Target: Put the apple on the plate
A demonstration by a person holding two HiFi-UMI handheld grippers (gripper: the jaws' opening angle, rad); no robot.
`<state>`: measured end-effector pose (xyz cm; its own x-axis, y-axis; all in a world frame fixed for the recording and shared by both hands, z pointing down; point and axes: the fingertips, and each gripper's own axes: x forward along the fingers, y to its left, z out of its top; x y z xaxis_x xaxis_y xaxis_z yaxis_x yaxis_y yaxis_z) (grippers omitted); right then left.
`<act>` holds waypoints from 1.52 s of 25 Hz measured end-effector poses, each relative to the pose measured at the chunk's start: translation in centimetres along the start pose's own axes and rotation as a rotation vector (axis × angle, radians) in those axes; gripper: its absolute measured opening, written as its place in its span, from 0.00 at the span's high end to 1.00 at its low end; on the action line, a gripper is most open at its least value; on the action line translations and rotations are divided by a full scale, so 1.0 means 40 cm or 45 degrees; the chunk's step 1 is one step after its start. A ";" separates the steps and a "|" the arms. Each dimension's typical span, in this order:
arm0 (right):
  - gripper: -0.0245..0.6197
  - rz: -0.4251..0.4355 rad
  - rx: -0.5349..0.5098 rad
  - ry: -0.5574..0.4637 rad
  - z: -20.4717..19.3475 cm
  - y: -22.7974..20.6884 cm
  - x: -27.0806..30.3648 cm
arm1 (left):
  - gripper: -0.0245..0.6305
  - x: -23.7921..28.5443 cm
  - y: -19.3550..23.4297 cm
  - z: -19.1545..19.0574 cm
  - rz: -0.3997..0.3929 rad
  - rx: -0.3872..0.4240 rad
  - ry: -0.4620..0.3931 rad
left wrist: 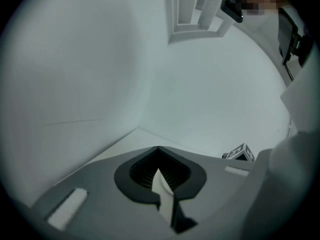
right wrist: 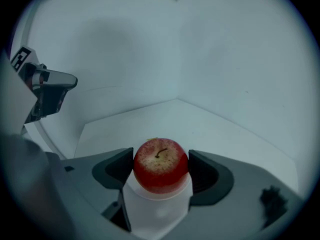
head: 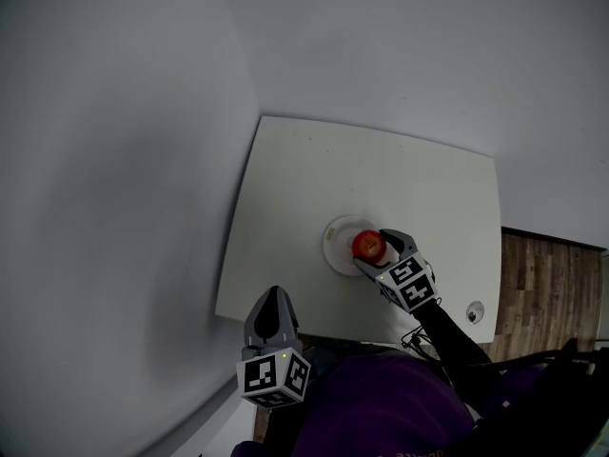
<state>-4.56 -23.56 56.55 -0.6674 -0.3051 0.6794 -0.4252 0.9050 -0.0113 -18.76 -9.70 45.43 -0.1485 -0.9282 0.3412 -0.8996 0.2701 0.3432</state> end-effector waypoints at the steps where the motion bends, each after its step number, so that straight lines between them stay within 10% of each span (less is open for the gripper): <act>1: 0.43 0.006 -0.002 0.003 -0.001 0.004 0.004 | 0.96 -0.002 0.001 0.001 0.006 -0.003 -0.001; 38: 0.43 0.040 0.052 -0.111 0.025 0.038 0.039 | 0.96 -0.010 0.025 0.018 0.041 0.007 0.006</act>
<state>-6.84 -22.97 56.88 -0.7307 -0.3027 0.6120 -0.4264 0.9024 -0.0628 -19.87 -9.24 45.01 -0.1756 -0.9179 0.3558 -0.8966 0.2983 0.3272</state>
